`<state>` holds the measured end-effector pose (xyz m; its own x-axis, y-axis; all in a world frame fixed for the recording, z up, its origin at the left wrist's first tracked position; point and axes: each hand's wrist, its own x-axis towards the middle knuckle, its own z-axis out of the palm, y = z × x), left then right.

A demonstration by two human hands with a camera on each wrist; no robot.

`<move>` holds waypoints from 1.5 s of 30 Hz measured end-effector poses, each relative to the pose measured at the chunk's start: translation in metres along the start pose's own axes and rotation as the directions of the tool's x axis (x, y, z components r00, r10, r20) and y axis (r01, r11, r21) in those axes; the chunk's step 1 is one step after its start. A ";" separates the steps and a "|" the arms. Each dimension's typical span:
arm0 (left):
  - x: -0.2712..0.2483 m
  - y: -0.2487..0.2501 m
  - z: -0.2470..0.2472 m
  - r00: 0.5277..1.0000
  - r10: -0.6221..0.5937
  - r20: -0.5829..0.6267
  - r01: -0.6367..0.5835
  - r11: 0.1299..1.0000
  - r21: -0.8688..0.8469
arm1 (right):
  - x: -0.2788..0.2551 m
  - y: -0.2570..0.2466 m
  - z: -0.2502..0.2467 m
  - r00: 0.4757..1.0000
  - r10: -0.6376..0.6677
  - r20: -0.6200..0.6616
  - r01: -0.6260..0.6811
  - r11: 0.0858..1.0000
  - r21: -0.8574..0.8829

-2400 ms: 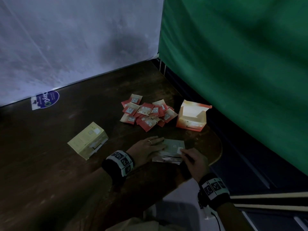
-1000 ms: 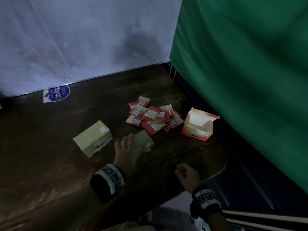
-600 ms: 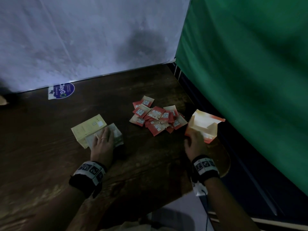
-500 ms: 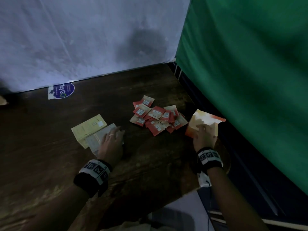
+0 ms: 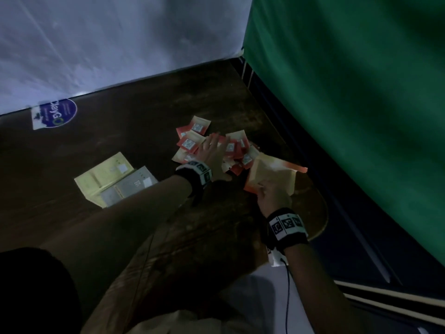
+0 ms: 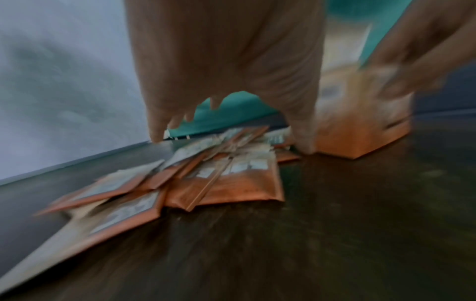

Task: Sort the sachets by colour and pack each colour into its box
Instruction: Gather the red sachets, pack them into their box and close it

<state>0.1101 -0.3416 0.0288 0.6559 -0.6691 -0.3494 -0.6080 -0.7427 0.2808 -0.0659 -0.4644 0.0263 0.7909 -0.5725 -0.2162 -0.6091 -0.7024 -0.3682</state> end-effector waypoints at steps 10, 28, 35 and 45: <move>0.039 0.021 0.004 0.991 -0.111 0.069 0.099 0.983 0.158 | -0.009 -0.002 -0.007 0.994 -0.098 0.045 0.101 0.991 -0.087; -0.094 -0.013 -0.042 0.916 -0.260 -0.306 -0.144 0.497 -0.855 | -0.060 -0.030 -0.042 0.920 -0.309 -0.242 0.369 0.890 0.269; -0.131 -0.011 -0.034 0.958 -0.259 -0.126 -0.076 0.194 -0.978 | -0.066 -0.075 -0.048 0.969 -0.210 0.126 0.073 0.737 0.672; -0.147 -0.017 -0.015 0.998 -0.062 -0.013 0.014 0.410 -0.912 | -0.060 -0.071 -0.010 0.981 -0.069 0.181 -0.106 0.589 0.801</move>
<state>0.0307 -0.2314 0.0885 0.6979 -0.6224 -0.3545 0.1674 -0.3395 0.9256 -0.0702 -0.3841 0.0743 0.8284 -0.4372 -0.3502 -0.3957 -0.0143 -0.9183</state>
